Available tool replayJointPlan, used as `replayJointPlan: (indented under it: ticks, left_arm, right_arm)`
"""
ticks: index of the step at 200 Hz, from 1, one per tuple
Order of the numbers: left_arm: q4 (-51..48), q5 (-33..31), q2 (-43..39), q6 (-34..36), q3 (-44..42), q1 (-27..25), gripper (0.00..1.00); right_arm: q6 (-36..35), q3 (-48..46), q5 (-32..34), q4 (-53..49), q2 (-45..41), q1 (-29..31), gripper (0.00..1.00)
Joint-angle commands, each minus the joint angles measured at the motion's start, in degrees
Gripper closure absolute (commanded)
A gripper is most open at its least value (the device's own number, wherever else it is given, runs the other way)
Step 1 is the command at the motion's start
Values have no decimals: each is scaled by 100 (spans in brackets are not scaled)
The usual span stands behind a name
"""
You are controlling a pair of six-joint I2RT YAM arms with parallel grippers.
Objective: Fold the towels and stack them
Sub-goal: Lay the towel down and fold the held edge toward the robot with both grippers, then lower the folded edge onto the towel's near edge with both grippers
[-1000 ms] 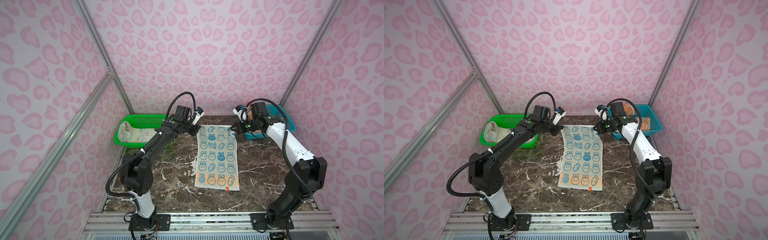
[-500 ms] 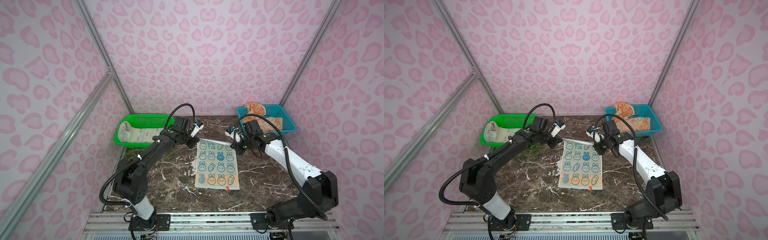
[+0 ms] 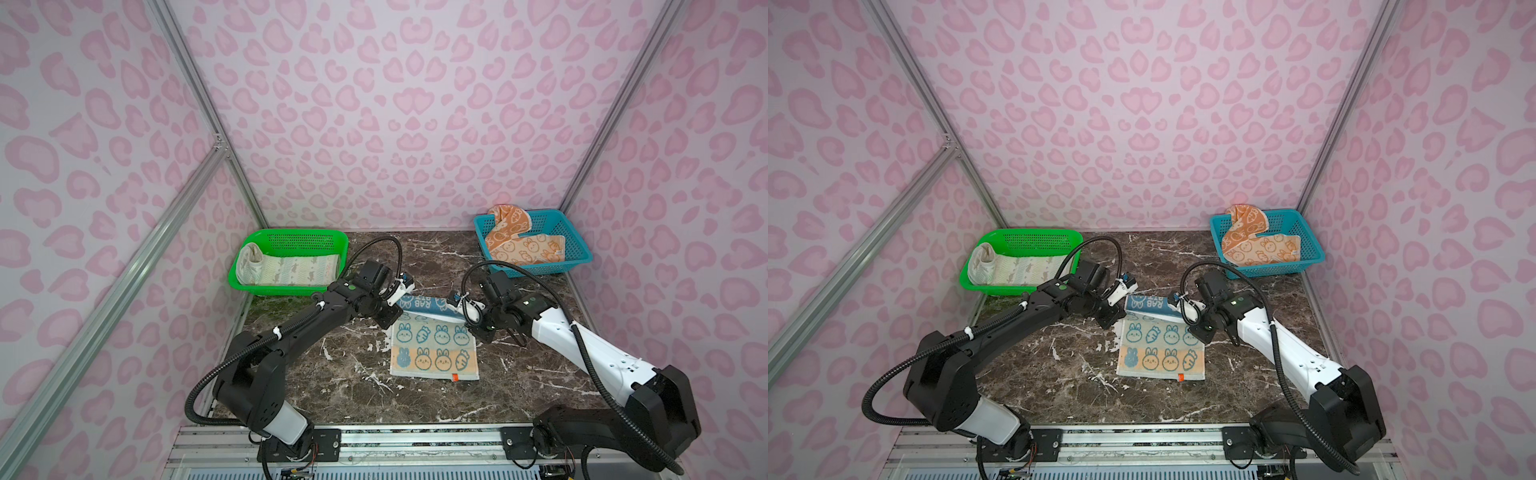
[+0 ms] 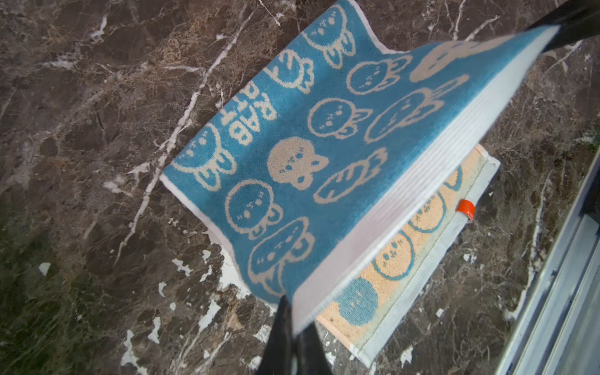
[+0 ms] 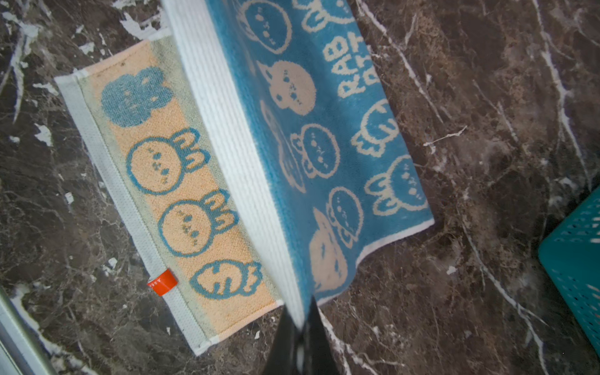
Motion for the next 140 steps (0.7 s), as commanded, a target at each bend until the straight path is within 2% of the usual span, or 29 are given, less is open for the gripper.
replayJointPlan:
  ticks: [1, 65, 110, 140]
  left_arm:
    - [-331, -368, -25, -49, -73, -38, 97]
    - [-555, -347, 161, -207, -192, -450, 97]
    - [-888, -419, 74, -225, 4, -586, 97]
    - [-769, -345, -4, -313, -159, -633, 97]
  right_arm:
    - [-7, -224, 355, -409, -42, 179, 100]
    - [-3, -647, 565, -405, -131, 538, 100]
    - [-267, -340, 1202, -799, -259, 719, 100]
    - [-206, -417, 1055, -912, -337, 797, 100]
